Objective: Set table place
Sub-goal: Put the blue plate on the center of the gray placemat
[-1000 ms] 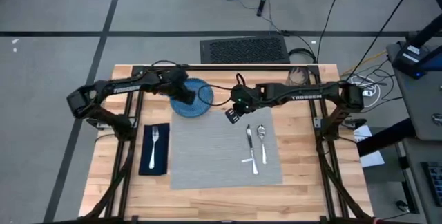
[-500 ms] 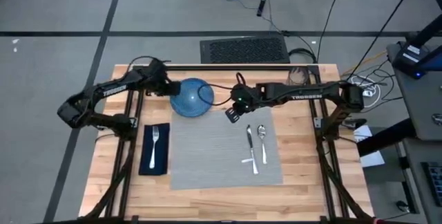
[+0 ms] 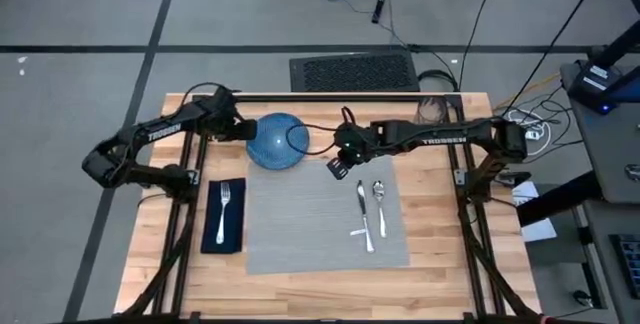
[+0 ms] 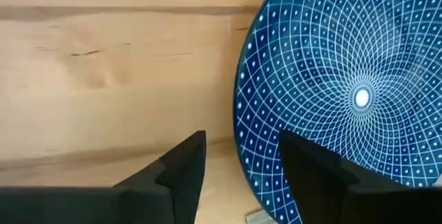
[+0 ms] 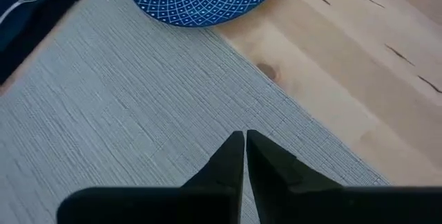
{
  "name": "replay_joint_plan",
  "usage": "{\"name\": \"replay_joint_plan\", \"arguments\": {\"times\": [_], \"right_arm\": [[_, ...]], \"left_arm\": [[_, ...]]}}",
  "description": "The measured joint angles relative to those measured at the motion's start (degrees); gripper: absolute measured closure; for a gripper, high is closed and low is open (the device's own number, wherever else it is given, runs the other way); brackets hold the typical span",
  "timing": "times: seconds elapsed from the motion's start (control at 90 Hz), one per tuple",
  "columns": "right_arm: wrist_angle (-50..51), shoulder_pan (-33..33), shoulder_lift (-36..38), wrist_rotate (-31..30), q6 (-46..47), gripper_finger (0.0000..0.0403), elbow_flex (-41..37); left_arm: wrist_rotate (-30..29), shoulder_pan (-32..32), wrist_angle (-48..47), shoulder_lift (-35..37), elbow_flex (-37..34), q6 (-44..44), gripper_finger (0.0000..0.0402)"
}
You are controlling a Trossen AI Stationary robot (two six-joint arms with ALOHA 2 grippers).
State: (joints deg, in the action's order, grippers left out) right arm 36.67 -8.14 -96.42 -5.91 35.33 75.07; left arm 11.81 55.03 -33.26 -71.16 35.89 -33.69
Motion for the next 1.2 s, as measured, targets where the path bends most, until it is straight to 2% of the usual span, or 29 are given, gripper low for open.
{"name": "replay_joint_plan", "arguments": {"times": [0.156,0.433,0.744,0.889,1.1,1.2], "right_arm": [[0.0,0.0,0.0,0.0,0.0,0.0397,0.0],[0.0,0.0,0.0,0.0,0.0,0.0397,0.0],[0.0,0.0,0.0,0.0,-0.2,0.0397,0.0],[0.0,0.0,0.0,0.0,-0.2,0.0397,0.0],[0.0,0.0,0.0,0.0,-0.2,0.0397,0.0],[0.0,0.0,0.0,0.0,-0.2,0.0397,0.0]], "left_arm": [[5.1,0.1,5.5,0.0,-4.6,-2.5,0.0233],[8.7,-0.2,19.1,0.0,-12.4,-11.0,0.0233],[9.2,-3.0,28.7,-0.1,-13.6,-15.5,0.0239],[7.4,-4.3,28.4,-0.7,-13.6,-15.7,0.0275],[4.9,-7.9,33.0,-3.9,-13.6,-17.5,0.0379],[5.0,-9.3,38.3,-5.0,-13.4,-18.6,0.0392]]}}
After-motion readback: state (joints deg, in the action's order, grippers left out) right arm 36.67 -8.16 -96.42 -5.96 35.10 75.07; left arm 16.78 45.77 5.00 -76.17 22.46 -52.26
